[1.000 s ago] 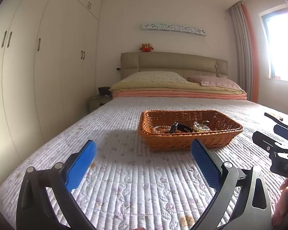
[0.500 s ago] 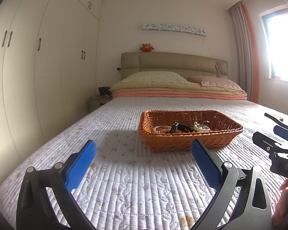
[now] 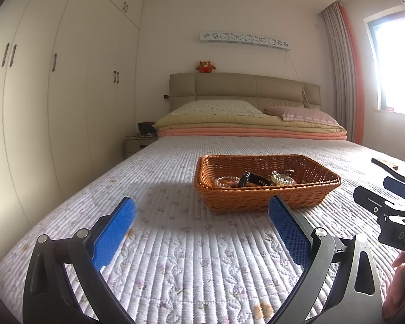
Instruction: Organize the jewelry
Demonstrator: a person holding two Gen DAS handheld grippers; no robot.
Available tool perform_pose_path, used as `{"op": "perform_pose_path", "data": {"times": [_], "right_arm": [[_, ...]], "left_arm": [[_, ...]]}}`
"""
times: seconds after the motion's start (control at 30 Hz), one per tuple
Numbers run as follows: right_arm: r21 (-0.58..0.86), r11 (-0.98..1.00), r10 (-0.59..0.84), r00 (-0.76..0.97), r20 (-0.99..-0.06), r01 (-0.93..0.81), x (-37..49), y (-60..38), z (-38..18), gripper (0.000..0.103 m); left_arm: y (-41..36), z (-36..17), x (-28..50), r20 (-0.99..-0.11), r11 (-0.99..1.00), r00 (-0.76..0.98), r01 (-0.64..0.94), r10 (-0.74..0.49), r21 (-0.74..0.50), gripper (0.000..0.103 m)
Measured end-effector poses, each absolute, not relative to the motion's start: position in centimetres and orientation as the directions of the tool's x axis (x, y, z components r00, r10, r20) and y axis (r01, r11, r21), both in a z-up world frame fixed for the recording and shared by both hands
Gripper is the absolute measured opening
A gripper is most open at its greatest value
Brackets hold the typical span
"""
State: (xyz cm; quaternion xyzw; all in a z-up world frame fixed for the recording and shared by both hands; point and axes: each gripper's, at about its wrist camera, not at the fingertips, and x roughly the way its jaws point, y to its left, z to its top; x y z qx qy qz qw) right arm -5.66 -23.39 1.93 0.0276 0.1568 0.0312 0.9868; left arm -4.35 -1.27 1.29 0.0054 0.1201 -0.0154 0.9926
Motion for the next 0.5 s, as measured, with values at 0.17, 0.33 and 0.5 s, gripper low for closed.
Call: {"op": "perform_pose_path", "data": {"times": [0.17,0.33,0.5], "right_arm": [[0.064,0.996,0.071,0.948,-0.309,-0.054,-5.68,-23.34,1.85,0.096],[0.064,0.996,0.072,0.948,-0.31,-0.055,-5.62,-23.36,1.9,0.096],[0.063,0.996,0.073,0.948,-0.311,-0.056,-5.63,-23.31,1.87,0.096]], "left_arm": [[-1.28,1.27,-4.34,-0.239,0.999,0.971,0.032,-0.029,0.009,0.096],[-1.3,1.29,-4.34,-0.239,0.999,0.971,0.031,-0.028,0.009,0.096],[-1.22,1.21,-4.33,-0.241,0.999,0.97,0.032,-0.029,0.007,0.096]]}}
